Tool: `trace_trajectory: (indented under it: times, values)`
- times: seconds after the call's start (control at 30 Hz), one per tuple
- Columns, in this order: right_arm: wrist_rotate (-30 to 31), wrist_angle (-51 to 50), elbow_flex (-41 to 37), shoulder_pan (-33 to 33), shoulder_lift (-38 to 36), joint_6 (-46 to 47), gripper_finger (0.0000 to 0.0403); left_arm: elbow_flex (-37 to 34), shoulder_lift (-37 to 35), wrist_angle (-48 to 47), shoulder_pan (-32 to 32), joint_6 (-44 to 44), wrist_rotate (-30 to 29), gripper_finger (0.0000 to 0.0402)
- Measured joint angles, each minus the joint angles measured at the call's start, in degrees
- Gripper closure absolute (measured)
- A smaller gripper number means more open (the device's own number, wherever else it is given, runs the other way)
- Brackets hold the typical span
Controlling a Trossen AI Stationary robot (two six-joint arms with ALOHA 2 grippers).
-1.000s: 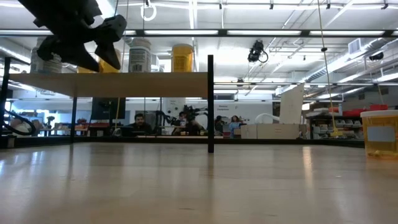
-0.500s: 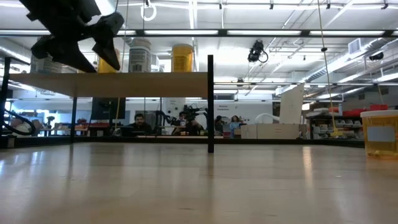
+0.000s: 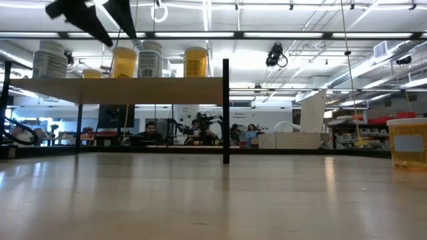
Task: Pick and place medicine bottles onto shelf by color
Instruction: Put the orange pill bottle on the shelf
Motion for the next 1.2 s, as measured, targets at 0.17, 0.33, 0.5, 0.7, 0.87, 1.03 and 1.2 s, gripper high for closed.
trace_trajectory:
  times: [0.17,0.33,0.5,0.7,0.87,1.03,1.2]
  values:
    - [-7.1,0.0,0.0,-1.9,1.9,-1.1,0.012,9.5,0.0,-6.1,0.0,7.2,5.7,0.0106]
    - [-6.5,0.0,0.0,-2.1,1.8,0.3,0.0102,19.9,-0.2,-14.6,2.3,14.3,5.7,0.0107]
    - [-5.7,0.0,0.0,-2.1,1.6,2.6,0.0097,24.2,-2.3,-14.4,6.5,23.7,4.8,0.0107]
    - [-6.1,-0.4,0.0,-1.9,1.5,5.0,0.0099,24.8,-2.7,-11.5,12.4,39.3,6.5,0.0107]
    - [-6.2,-0.4,0.0,-2.6,1.5,4.1,0.0099,24.6,-2.2,-9.2,19.8,56.0,22.9,0.0107]
    - [-5.2,-0.4,0.0,-3.7,1.5,4.3,0.0099,24.6,-2.2,-7.4,25.1,70.2,31.9,0.0107]
    - [-3.9,-0.2,0.0,-3.6,1.5,4.2,0.0099,24.7,-1.5,-4.1,29.0,84.7,39.1,0.0107]
